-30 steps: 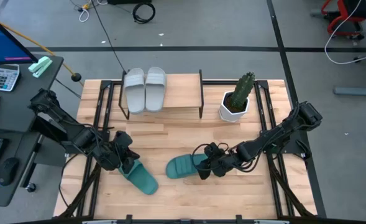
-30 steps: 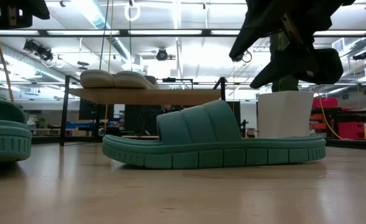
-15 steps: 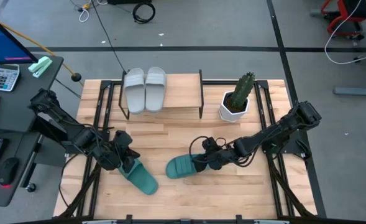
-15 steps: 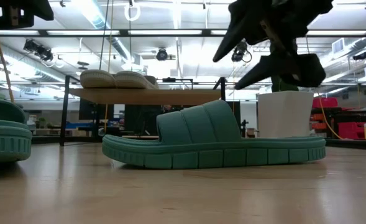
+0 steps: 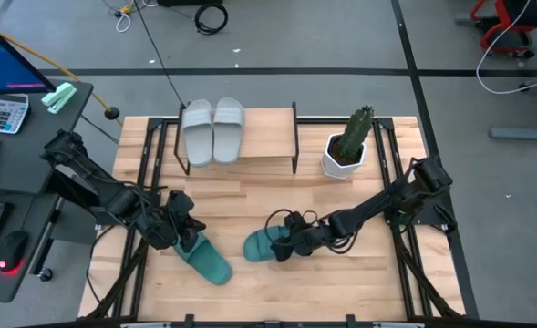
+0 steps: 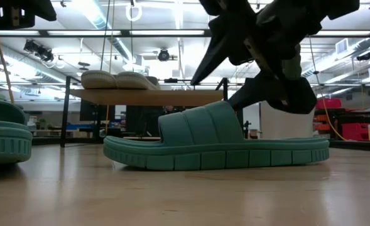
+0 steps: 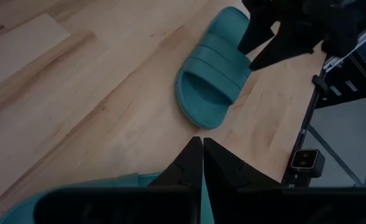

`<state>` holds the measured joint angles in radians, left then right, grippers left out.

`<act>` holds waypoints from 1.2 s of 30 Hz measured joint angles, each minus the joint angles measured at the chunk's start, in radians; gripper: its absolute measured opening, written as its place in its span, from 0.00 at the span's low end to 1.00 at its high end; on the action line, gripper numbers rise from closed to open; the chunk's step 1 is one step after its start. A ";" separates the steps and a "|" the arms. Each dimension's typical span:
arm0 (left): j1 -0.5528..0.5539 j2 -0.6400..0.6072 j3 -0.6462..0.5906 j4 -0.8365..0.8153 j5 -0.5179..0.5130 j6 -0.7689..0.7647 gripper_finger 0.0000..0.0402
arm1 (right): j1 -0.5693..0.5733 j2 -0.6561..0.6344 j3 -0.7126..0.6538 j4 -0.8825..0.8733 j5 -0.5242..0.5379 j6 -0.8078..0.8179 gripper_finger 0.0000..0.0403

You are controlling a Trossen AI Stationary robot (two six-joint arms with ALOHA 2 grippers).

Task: Pick and place slides into the shelf
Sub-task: Put the right green slipper on the shelf

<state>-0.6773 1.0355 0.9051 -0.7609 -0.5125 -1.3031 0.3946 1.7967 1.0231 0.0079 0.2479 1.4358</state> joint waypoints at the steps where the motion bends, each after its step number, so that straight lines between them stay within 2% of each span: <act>1: 0.000 0.000 0.000 0.000 0.000 0.000 0.05 | 0.000 0.011 0.012 -0.003 0.000 -0.002 0.58; 8: 0.000 0.000 0.000 0.000 -0.003 -0.001 0.03 | 0.000 0.092 0.077 -0.003 -0.005 -0.025 0.57; 11: 0.000 -0.001 0.000 0.000 -0.003 -0.001 0.02 | 0.000 0.105 0.102 -0.006 -0.006 -0.059 0.52; 13: 0.000 0.000 0.000 -0.001 -0.003 0.002 0.02 | 0.000 0.106 0.118 -0.007 -0.008 -0.099 0.44; 19: 0.000 0.000 0.000 -0.011 -0.003 0.005 0.05 | -0.002 0.075 0.135 -0.007 -0.011 -0.206 0.07; 20: 0.000 0.000 0.000 -0.015 -0.003 0.005 0.06 | -0.002 0.069 0.135 -0.009 -0.011 -0.219 0.04; 24: 0.000 0.000 0.000 -0.021 -0.004 0.005 0.06 | -0.007 0.063 0.134 -0.018 -0.018 -0.231 0.06; 28: 0.000 0.000 0.000 -0.023 -0.007 0.005 0.04 | -0.006 0.062 0.134 -0.018 -0.033 -0.252 0.02; 36: 0.000 -0.001 0.000 -0.023 -0.010 0.005 0.03 | -0.007 0.056 0.134 -0.019 -0.090 -0.345 0.02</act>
<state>-0.6773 1.0348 0.9051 -0.7834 -0.5228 -1.2984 0.3874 1.8526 1.1569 -0.0111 0.1580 1.0907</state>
